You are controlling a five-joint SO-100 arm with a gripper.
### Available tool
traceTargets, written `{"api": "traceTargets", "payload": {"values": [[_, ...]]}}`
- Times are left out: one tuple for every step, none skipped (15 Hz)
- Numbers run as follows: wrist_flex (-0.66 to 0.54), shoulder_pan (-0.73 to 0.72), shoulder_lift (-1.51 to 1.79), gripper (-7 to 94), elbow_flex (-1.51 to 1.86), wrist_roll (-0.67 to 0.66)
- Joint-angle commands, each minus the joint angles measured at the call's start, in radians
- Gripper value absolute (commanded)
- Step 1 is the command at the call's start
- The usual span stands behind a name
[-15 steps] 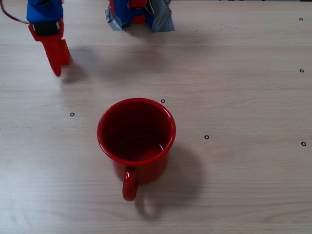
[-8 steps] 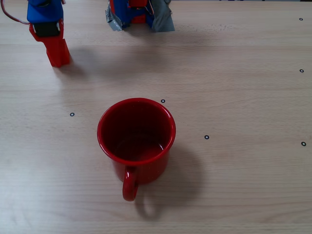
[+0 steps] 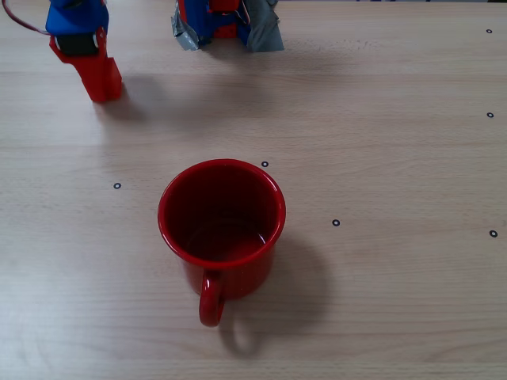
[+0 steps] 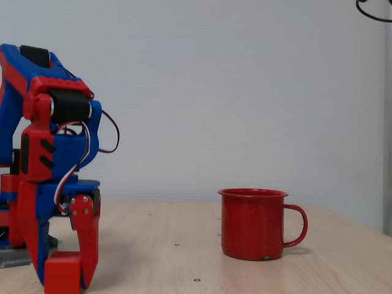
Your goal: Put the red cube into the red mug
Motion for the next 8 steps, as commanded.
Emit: {"api": "traceTargets", "payload": {"values": [[0.097, -0.003, 0.107, 0, -0.127, 0.084], [0.149, -0.009, 0.126, 0, -0.166, 0.133], [0.215, -0.018, 0.135, 0, -0.222, 0.186], [0.279, -0.032, 0.144, 0, -0.287, 0.238], [0.348, -0.046, 0.149, 0, -0.356, 0.288], [0.402, -0.061, 0.15, 0, -0.423, 0.325], [0.443, -0.075, 0.152, 0, -0.483, 0.362], [0.483, -0.094, 0.156, 0, -0.538, 0.385]]}}
